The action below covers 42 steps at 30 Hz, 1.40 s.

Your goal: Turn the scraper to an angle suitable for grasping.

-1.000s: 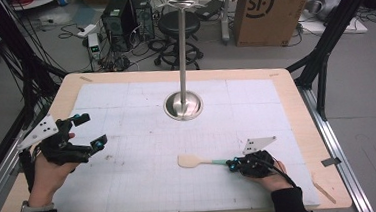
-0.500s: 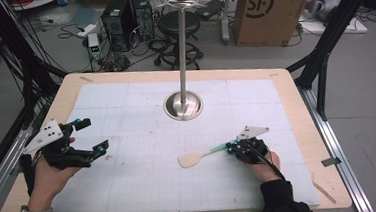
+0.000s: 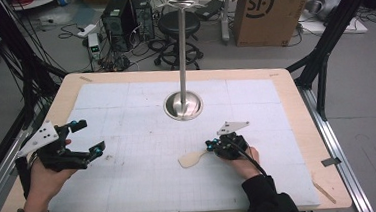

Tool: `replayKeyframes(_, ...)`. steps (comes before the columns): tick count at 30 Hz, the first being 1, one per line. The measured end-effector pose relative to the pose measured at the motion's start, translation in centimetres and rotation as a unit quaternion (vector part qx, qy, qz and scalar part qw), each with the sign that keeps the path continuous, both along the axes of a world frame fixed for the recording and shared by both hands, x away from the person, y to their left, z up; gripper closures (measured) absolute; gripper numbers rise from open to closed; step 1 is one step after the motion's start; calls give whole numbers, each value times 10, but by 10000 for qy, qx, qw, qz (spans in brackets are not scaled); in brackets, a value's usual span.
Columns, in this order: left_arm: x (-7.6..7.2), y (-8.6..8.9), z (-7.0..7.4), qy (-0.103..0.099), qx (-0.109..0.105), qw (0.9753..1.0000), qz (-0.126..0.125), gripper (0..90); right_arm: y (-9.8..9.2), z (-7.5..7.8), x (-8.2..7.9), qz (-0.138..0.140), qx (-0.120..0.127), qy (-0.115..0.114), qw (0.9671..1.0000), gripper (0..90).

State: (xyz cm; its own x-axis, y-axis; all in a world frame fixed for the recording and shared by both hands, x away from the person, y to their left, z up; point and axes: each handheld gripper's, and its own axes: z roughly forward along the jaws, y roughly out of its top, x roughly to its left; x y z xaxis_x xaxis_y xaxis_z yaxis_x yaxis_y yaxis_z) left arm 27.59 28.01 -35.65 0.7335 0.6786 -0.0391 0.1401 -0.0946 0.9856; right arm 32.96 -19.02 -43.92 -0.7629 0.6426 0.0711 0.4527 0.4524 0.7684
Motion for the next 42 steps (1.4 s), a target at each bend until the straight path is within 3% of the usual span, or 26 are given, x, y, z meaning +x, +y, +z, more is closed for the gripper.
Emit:
replayKeyframes(6,-2,4,0,8,-18,10000,79,22,17,-4,7,205,-113,172,9996,900)
replayKeyframes(8,-3,5,-1,18,-11,10000,89,22,23,-6,11,159,-136,214,9996,900)
replayKeyframes(21,-6,5,0,13,-38,10000,84,22,25,-5,7,313,-187,352,9987,900)
replayKeyframes(29,-3,7,-3,47,-36,9999,96,22,15,-4,-5,592,-273,276,9975,900)
replayKeyframes(33,-2,4,-3,54,-34,10000,73,22,1,-5,-12,703,-185,384,9966,900)
replayKeyframes(37,0,0,-3,65,-9,10000,24,22,-11,-4,-19,688,-173,501,9962,900)
replayKeyframes(42,4,-3,-5,90,0,10000,2,22,-25,-3,-25,613,-277,453,9967,900)
